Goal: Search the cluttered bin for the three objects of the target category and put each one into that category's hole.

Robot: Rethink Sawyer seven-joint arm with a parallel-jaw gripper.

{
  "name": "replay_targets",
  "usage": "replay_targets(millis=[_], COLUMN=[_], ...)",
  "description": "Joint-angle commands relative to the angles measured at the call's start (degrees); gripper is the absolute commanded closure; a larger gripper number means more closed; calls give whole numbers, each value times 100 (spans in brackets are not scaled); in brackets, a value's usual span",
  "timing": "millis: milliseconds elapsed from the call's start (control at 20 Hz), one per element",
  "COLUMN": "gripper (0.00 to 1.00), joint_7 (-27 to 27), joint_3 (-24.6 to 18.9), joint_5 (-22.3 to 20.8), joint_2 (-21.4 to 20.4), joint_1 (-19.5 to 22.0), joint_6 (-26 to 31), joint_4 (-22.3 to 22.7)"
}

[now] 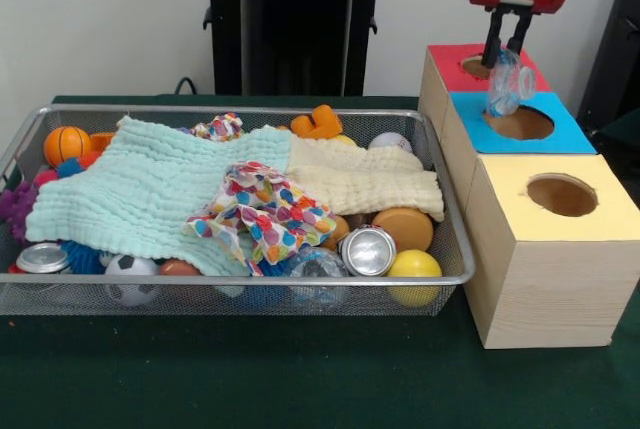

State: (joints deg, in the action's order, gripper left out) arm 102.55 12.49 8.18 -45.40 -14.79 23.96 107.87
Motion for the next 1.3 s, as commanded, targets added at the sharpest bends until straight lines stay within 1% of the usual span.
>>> replay_targets(millis=[50, 350, 600, 900, 1000, 1100, 1150, 1300], gripper=[100, 100, 100, 100, 100, 100, 0, 0], joint_7=[1569, 1518, 1504, 1449, 1388, 1362, 1349, 1385], joint_3=[36, 25, 41, 86, 143, 86, 58, 99], joint_5=[357, 494, 567, 627, 583, 611, 625, 633], joint_2=[416, 716, 831, 933, 966, 947, 938, 947], joint_1=[-101, -155, -156, -158, -192, -168, -156, -203], joint_6=[183, -56, -142, -51, -8, 36, 58, 130], joint_4=[-296, -440, -538, -645, -734, -710, -698, -751])
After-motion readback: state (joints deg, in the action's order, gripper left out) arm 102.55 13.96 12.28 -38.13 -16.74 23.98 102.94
